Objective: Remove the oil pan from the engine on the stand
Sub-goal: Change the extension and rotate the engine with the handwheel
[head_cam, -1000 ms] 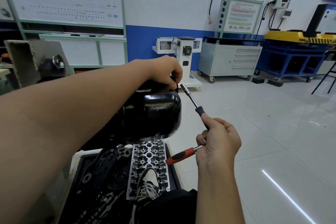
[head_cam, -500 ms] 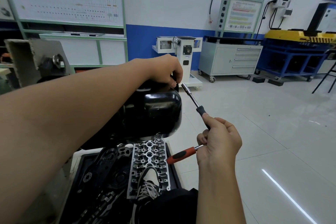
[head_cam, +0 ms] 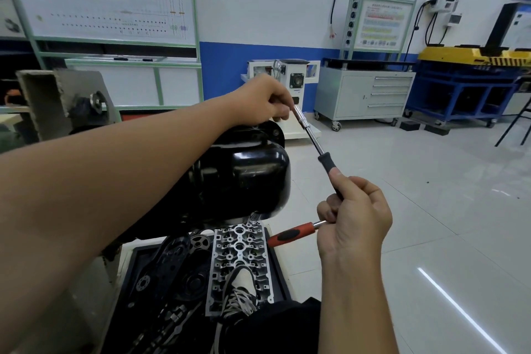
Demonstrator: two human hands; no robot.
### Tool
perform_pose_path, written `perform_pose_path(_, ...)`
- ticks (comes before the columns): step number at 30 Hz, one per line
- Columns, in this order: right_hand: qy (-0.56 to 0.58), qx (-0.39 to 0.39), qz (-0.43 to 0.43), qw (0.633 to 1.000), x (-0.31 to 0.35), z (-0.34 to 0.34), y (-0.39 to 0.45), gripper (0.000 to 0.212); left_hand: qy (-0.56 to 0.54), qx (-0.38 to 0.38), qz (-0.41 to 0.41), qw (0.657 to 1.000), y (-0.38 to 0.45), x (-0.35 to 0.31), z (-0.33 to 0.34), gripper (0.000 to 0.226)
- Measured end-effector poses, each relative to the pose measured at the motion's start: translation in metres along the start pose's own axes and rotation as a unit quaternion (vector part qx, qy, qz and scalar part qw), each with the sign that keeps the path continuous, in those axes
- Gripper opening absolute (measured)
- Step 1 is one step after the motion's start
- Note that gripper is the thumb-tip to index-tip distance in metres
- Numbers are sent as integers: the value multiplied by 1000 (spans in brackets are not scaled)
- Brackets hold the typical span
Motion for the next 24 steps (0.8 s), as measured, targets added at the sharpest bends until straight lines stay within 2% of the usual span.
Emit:
perform_pose_path(2, 5, 39, -16, 999, 12, 16, -9, 32, -151, -29, -39, 987, -14, 3, -14, 17)
perform_pose_path(4, -6, 71, -32, 997, 21, 34, -22, 32, -283, -59, -56, 956, -32, 3, -31, 17)
perform_pose_path(6, -15, 102, -39, 994, 26, 54, -42, 32, -352, -91, -63, 930, -55, 4, -56, 18)
perform_pose_path(10, -29, 177, -15, 984, 6, 103, -96, 28, -411, -173, -87, 891, -125, 25, -123, 26)
perform_pose_path(14, -60, 264, 52, 961, -42, 159, -165, 19, -414, -247, -116, 868, -223, 58, -196, 23)
perform_pose_path(19, -126, 413, 178, 884, -126, 226, -275, 11, -340, -309, -193, 867, -365, 114, -283, 19)
perform_pose_path(24, -176, 468, 237, 833, -206, 276, -378, 13, -248, -335, -314, 853, -522, 181, -342, 21)
Point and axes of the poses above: each hand's wrist, its own y-axis towards the middle knuckle, its own z-axis out of the palm, x = y × z, the point moved 9 cm from there along y, towards the middle knuckle
